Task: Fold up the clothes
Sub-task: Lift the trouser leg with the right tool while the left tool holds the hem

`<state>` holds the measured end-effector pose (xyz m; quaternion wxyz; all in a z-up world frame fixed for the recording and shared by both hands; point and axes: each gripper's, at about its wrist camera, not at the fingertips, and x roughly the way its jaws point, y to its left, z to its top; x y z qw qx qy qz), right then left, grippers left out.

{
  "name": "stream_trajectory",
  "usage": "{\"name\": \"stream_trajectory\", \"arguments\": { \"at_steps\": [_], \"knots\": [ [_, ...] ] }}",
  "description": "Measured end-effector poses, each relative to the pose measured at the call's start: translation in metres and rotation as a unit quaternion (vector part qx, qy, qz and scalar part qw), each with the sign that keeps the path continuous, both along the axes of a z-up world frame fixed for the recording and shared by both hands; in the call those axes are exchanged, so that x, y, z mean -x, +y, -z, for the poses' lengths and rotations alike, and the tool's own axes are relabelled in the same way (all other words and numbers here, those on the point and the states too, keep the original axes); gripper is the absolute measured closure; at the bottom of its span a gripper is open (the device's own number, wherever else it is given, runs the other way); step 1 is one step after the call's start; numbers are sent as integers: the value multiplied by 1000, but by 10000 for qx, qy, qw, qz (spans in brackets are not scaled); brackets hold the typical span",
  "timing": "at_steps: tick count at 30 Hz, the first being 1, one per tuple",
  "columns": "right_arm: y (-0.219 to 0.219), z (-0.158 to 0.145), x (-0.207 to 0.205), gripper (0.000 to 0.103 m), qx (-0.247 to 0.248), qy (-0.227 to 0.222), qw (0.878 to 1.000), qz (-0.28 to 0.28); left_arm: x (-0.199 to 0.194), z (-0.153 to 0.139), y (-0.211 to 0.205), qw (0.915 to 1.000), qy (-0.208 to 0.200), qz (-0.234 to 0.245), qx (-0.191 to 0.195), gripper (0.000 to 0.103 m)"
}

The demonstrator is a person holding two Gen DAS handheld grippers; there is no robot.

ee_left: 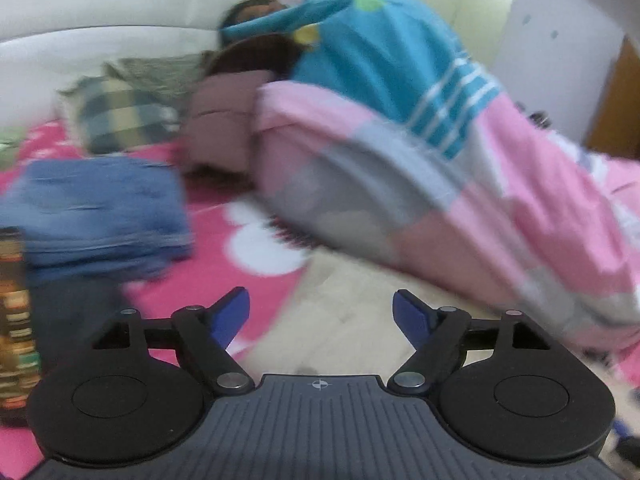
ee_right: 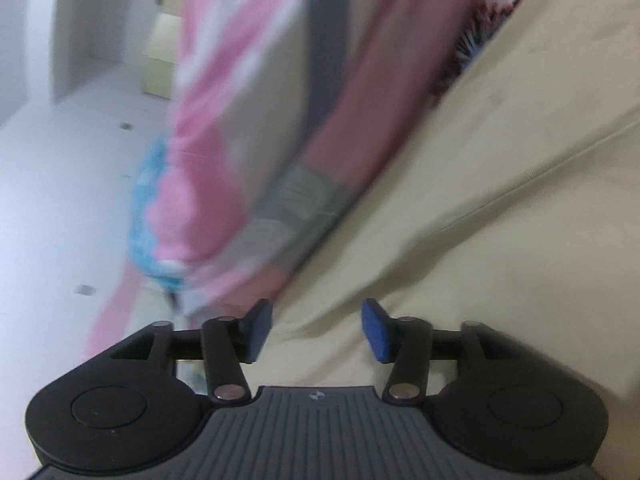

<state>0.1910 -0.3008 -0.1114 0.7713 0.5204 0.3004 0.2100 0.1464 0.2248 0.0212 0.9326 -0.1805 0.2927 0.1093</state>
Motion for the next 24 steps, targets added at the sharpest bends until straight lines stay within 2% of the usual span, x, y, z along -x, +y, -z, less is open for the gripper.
{"name": "stream_trajectory", "arguments": {
  "at_steps": [2, 3, 5, 8, 11, 14, 21, 24],
  "knots": [
    [1, -3, 21, 33, -301, -24, 9994, -165, 14, 12, 8, 9990, 282, 39, 357, 24],
    [4, -1, 31, 32, -427, 85, 9986, -284, 20, 23, 10, 9969, 430, 51, 650, 24],
    [17, 6, 39, 31, -457, 351, 9976, -373, 25, 50, 13, 9899, 612, 29, 1276, 24],
    [39, 16, 45, 30, -414, 768, 9952, -447, 19, 89, 8, 9782, 666, -122, 1962, 24],
    [60, 27, 52, 31, -370, 1184, 9909, -521, 14, 96, -3, 9821, 217, -324, 1844, 24],
    [81, 33, 53, 31, -250, 1475, 9875, -501, 3, 99, -12, 9826, 38, -415, 1808, 26],
    [97, 39, 9, 30, -202, 1374, 9872, 782, -12, 107, -23, 9839, -541, -720, 1546, 32],
    [95, 44, 2, 30, -403, 1282, 9823, 1308, -19, 108, -32, 9873, -672, -841, 1169, 41]
  ]
}}
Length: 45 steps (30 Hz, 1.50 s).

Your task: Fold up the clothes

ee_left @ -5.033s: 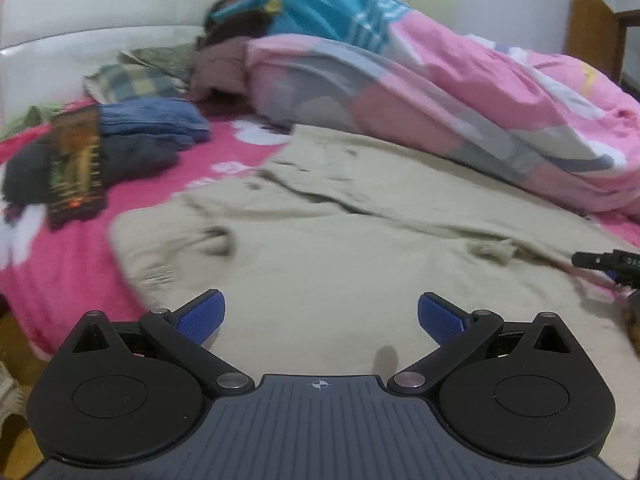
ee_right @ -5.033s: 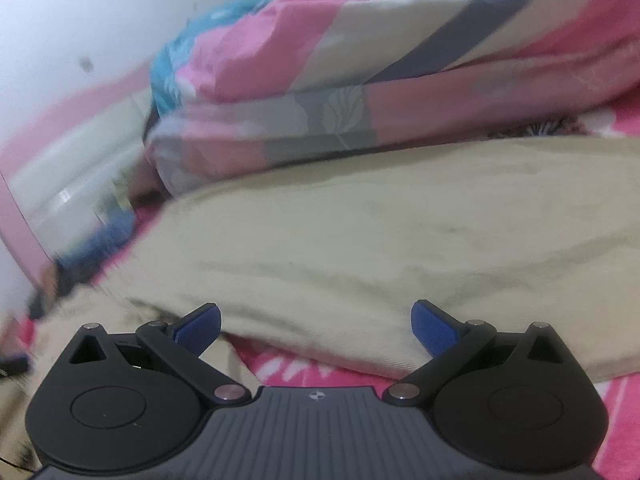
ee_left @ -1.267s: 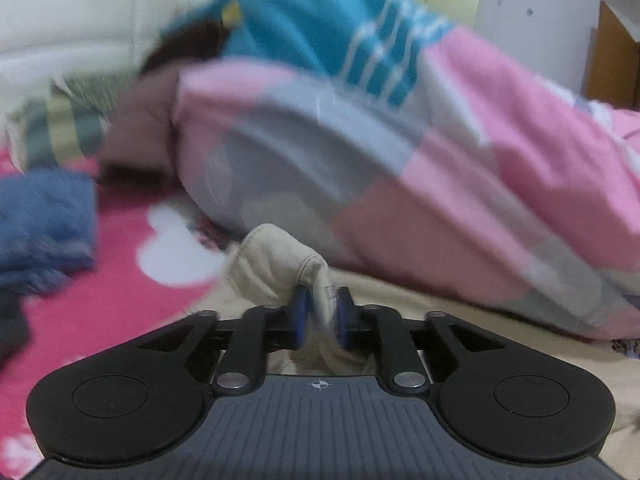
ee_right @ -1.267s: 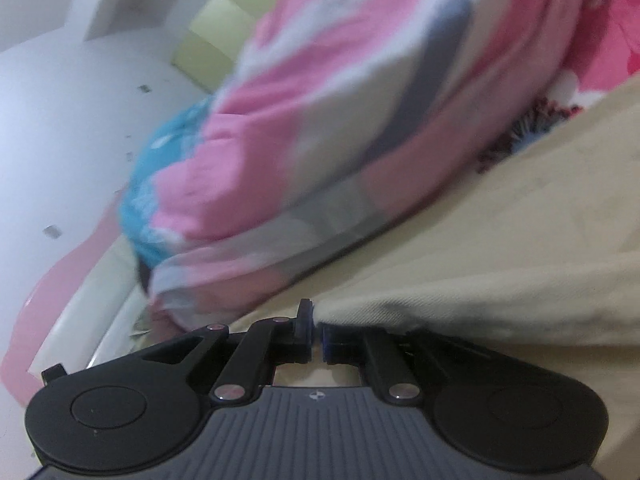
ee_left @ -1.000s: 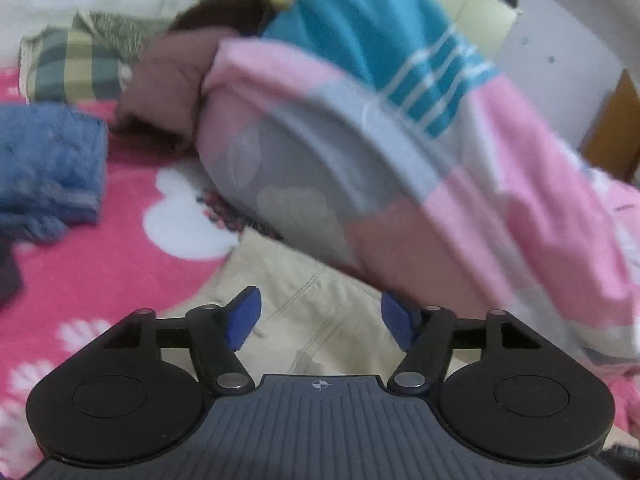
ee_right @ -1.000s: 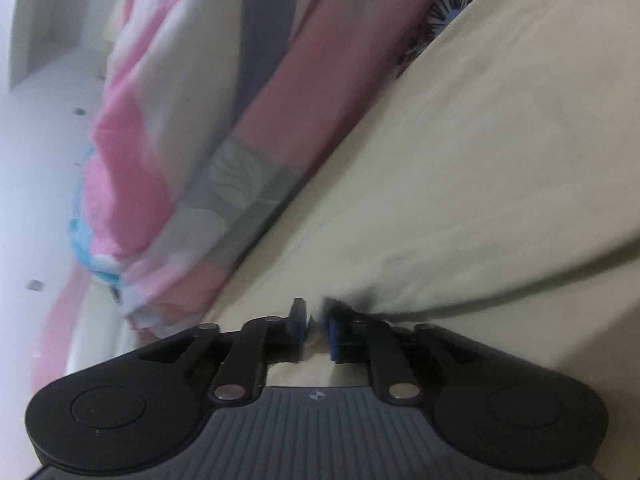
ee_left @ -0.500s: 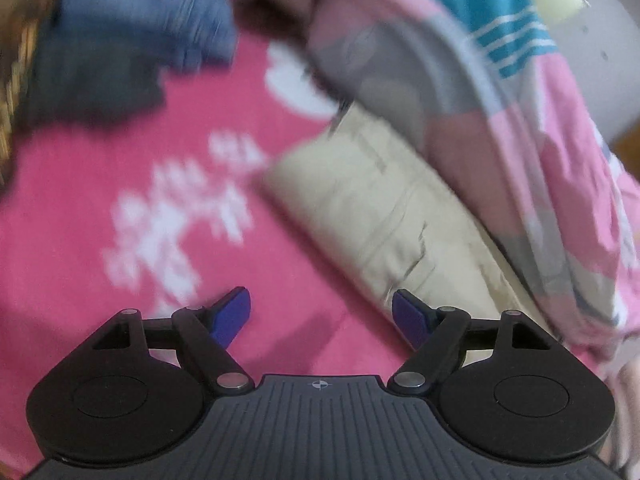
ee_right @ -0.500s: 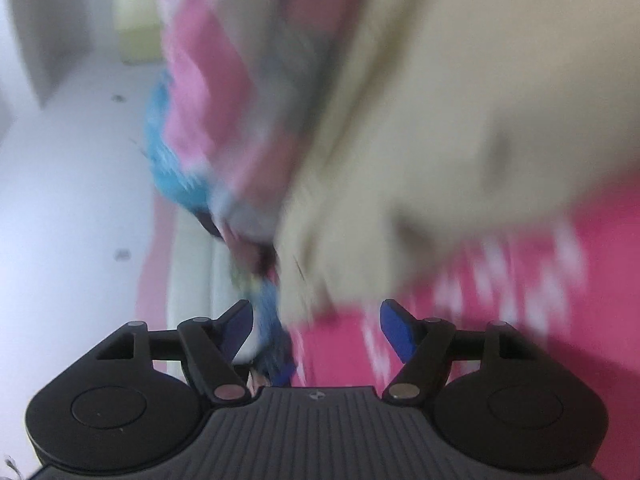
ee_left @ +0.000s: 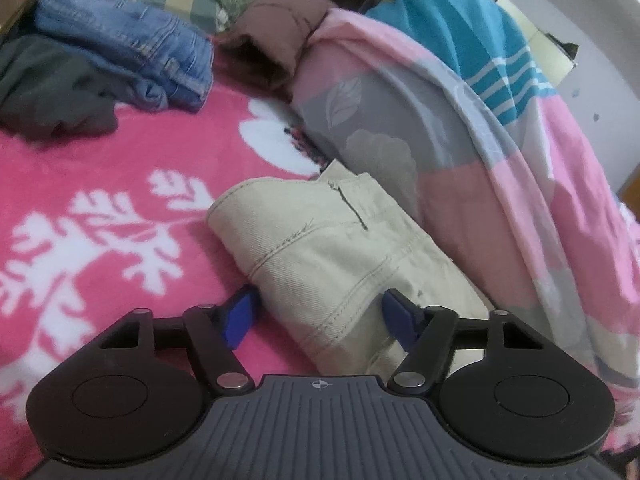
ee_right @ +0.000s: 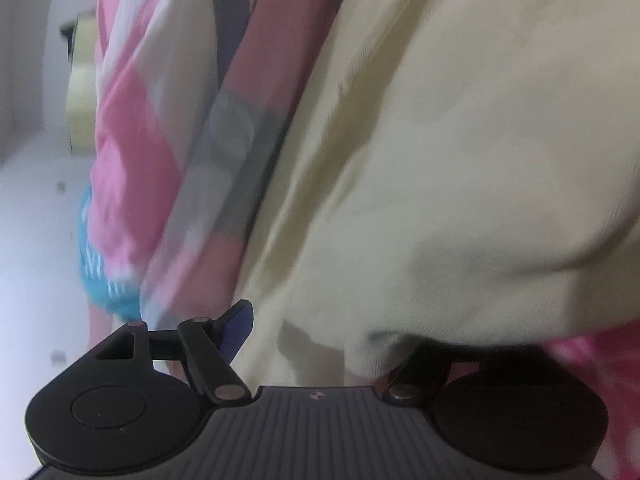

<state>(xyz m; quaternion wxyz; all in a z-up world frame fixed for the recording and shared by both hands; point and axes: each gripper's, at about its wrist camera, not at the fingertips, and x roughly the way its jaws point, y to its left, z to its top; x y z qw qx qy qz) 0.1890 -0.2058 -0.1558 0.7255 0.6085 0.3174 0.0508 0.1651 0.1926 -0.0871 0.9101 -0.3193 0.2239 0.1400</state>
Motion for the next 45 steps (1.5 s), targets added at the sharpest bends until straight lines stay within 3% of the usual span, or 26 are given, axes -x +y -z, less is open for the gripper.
{"name": "stream_trajectory", "arguments": {
  "at_steps": [3, 4, 5, 6, 7, 8, 13, 23, 28, 32, 34, 37, 41, 45],
  "knots": [
    [-2, 5, -6, 30, 6, -49, 9995, 299, -3, 0, -8, 9994, 3, -115, -321, 59],
    [-1, 6, -9, 33, 73, -53, 9995, 316, -2, -2, -10, 9991, -19, -166, -383, 70],
    [-1, 7, -12, 47, 140, -57, 9993, 333, 0, -4, -11, 9989, -55, -189, -432, 78],
    [0, 8, -14, 56, 207, -61, 9992, 350, 2, -7, -11, 9987, -83, -185, -468, 80],
    [1, 9, -17, 75, 275, -65, 9989, 368, 3, -10, -12, 9985, -105, -168, -513, 84],
    [2, 11, -20, 88, 342, -69, 9987, 385, 6, -15, -13, 9981, -100, -140, -589, 86],
    [-3, 5, -7, 95, 396, -365, 9984, 180, 25, -40, -19, 9966, 60, 88, -819, 87],
    [5, -2, 60, 95, 224, -337, 9954, -869, 135, -57, 5, 9985, 168, 360, -366, 87],
    [9, -4, 94, 95, 125, -302, 9896, -1402, 193, -29, 13, 9986, 494, 146, 141, 87],
    [2, 10, 95, 94, 148, -185, 9808, -1938, 205, -6, 14, 9993, 230, 160, 227, 78],
    [0, 5, 91, 85, 148, -222, 9746, -2225, 210, -5, 16, 9996, 66, 183, 200, 72],
    [-4, -15, 96, 64, 645, -304, 9614, -2656, 227, -8, 22, 9999, -32, 83, 95, 45],
    [-11, -46, 121, 49, 1535, -267, 9314, -3291, 252, -13, 33, 9994, -260, -117, -190, 34],
    [-7, -85, 145, 42, 2482, -284, 8840, -3952, 258, -18, 43, 9971, -619, -205, -384, 21]
  ]
}}
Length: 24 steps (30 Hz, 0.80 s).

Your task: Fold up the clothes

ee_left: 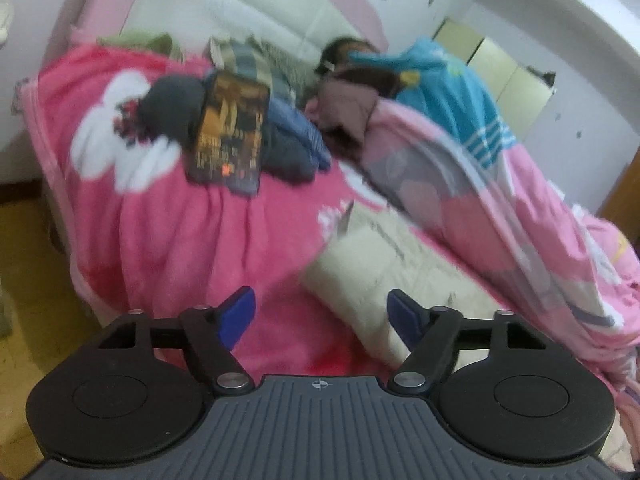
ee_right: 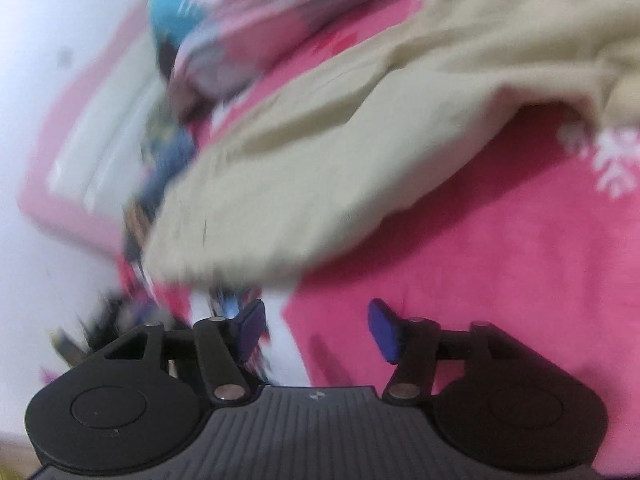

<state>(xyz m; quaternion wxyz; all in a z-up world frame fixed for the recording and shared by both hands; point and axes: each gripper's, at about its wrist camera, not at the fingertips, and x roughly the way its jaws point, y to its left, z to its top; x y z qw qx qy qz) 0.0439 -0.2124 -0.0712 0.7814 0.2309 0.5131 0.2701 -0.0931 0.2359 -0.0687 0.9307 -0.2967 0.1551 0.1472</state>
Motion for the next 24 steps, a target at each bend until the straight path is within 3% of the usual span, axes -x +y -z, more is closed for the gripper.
{"name": "stream_trajectory", "arguments": {
  "at_steps": [2, 6, 16, 21, 24],
  "knots": [
    [14, -24, -1, 42, -18, -233, 9988, -440, -11, 0, 4, 10000, -36, 50, -61, 8],
    [68, -68, -28, 42, -405, -1138, 9848, -1251, -32, 9, 13, 9999, 27, 115, -18, 8],
    [174, -33, -113, 41, 408, -1390, 9631, -2270, -47, 25, 14, 9988, -156, 328, 317, 45],
    [227, -16, -155, 39, 812, -1507, 9456, -2765, -46, 25, 2, 9986, -182, 332, -377, 51],
    [259, -5, -181, 40, 1053, -1574, 9331, -3056, -43, 27, -2, 9976, -232, 335, -562, 53]
  ]
}}
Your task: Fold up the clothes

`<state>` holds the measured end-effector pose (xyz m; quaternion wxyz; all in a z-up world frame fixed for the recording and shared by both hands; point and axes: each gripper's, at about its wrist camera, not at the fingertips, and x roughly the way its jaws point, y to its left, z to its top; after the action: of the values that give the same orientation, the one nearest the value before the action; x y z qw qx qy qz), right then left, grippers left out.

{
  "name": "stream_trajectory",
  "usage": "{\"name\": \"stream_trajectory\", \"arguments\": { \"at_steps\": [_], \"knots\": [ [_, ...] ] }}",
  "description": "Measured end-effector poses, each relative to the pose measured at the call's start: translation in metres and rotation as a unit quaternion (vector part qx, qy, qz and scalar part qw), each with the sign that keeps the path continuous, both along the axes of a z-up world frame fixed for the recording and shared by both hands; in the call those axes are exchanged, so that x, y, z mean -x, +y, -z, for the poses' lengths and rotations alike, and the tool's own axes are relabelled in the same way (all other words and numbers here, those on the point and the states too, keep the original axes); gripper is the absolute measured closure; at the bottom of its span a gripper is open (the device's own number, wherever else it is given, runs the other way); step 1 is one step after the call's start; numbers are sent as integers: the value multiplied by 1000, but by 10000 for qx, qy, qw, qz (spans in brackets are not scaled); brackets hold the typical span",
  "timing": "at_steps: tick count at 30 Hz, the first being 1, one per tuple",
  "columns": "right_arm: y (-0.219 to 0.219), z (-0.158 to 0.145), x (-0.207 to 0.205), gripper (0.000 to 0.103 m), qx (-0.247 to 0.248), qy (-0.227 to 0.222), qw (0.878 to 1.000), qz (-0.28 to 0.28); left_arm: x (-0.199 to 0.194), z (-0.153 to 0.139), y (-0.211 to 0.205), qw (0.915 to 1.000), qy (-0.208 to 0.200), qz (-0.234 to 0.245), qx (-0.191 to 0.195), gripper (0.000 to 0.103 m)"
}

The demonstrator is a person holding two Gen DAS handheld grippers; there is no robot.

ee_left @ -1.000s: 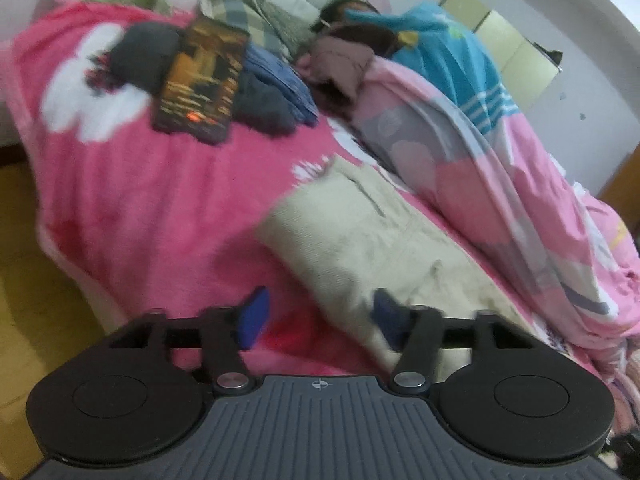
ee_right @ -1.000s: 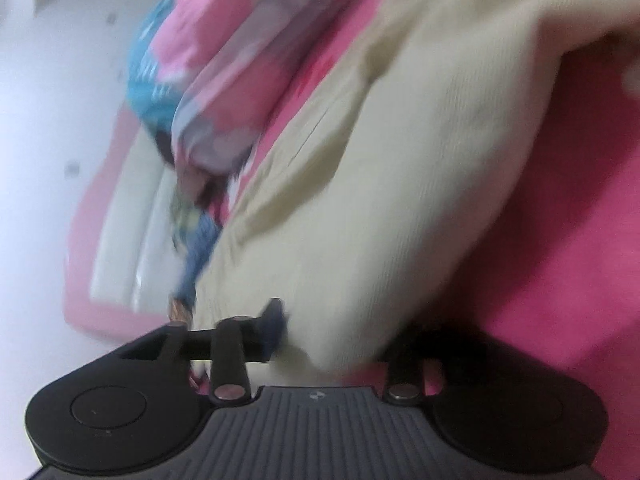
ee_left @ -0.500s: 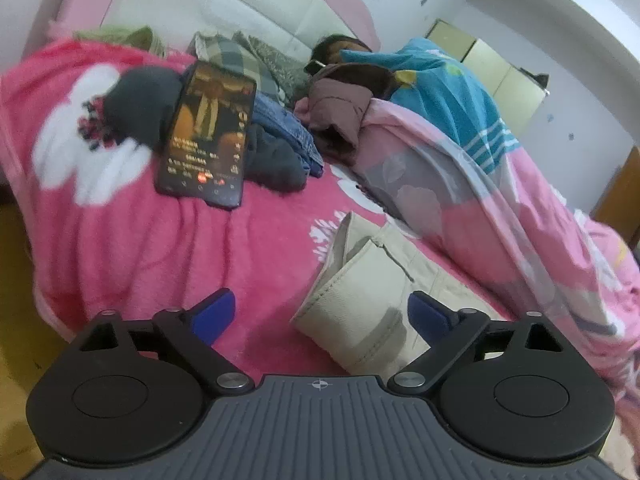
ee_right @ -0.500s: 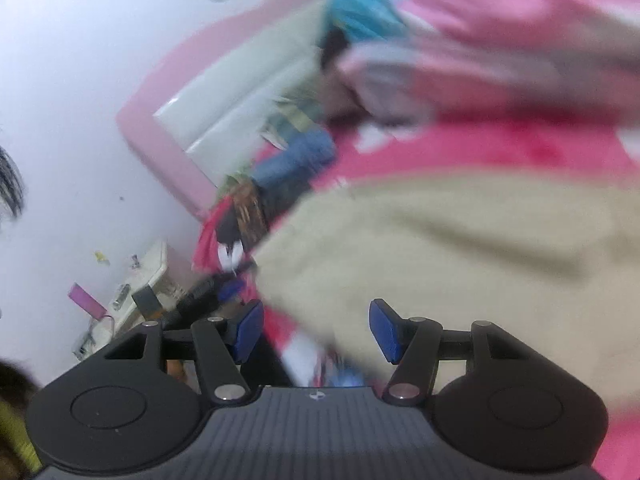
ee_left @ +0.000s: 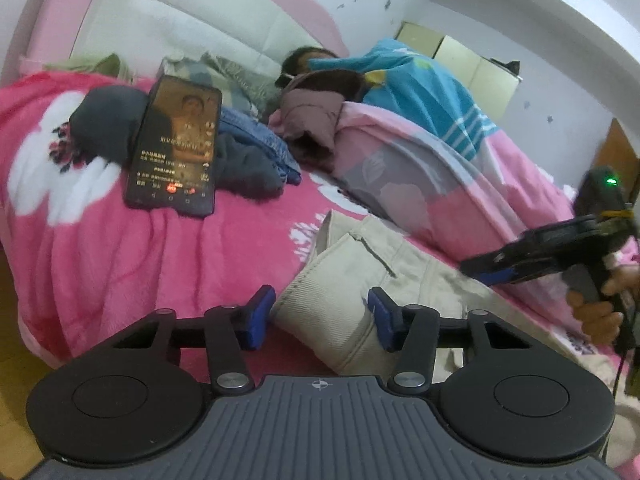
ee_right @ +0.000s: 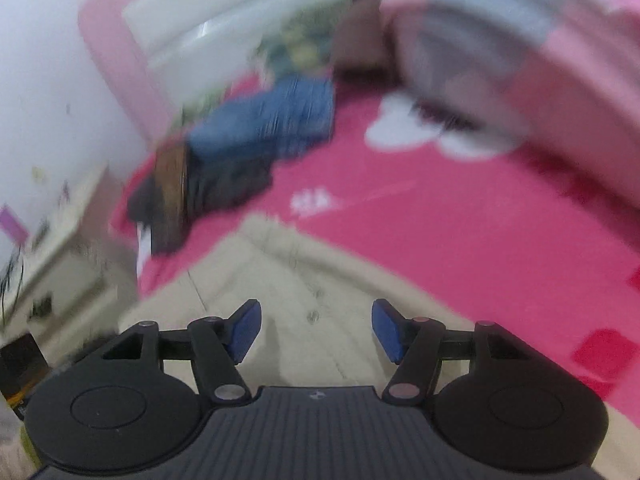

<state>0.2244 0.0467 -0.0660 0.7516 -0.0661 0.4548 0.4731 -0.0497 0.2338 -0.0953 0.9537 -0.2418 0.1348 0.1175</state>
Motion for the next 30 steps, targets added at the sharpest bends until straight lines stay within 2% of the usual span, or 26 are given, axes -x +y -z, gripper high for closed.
{"name": "stream_trajectory", "arguments": {
  "at_steps": [3, 5, 8, 10, 16, 24, 30],
  "knots": [
    [20, 9, -6, 51, 256, -161, 9992, -277, 2, 0, 0, 10000, -41, -2, -11, 56],
    [23, 9, 5, 69, 373, -371, 9980, -359, 4, 0, -3, 10000, -58, -17, -74, 57],
    [19, 0, 25, 85, 379, -723, 9966, -115, 6, -1, -5, 9999, -73, -39, -115, 58],
    [21, -9, 41, 90, 378, -1174, 9923, -95, 6, -1, -5, 9999, -92, -57, -81, 58],
    [39, -25, 76, 92, 619, -2511, 9656, -278, 3, -5, -5, 9999, -139, -48, -81, 59],
    [64, -20, 68, 92, 861, -3150, 9441, -444, -1, -10, -5, 9998, -166, -35, -95, 61],
    [78, 8, 59, 92, 1214, -3298, 9341, -623, -5, -3, -3, 10000, 44, -36, -66, 60]
  ]
}}
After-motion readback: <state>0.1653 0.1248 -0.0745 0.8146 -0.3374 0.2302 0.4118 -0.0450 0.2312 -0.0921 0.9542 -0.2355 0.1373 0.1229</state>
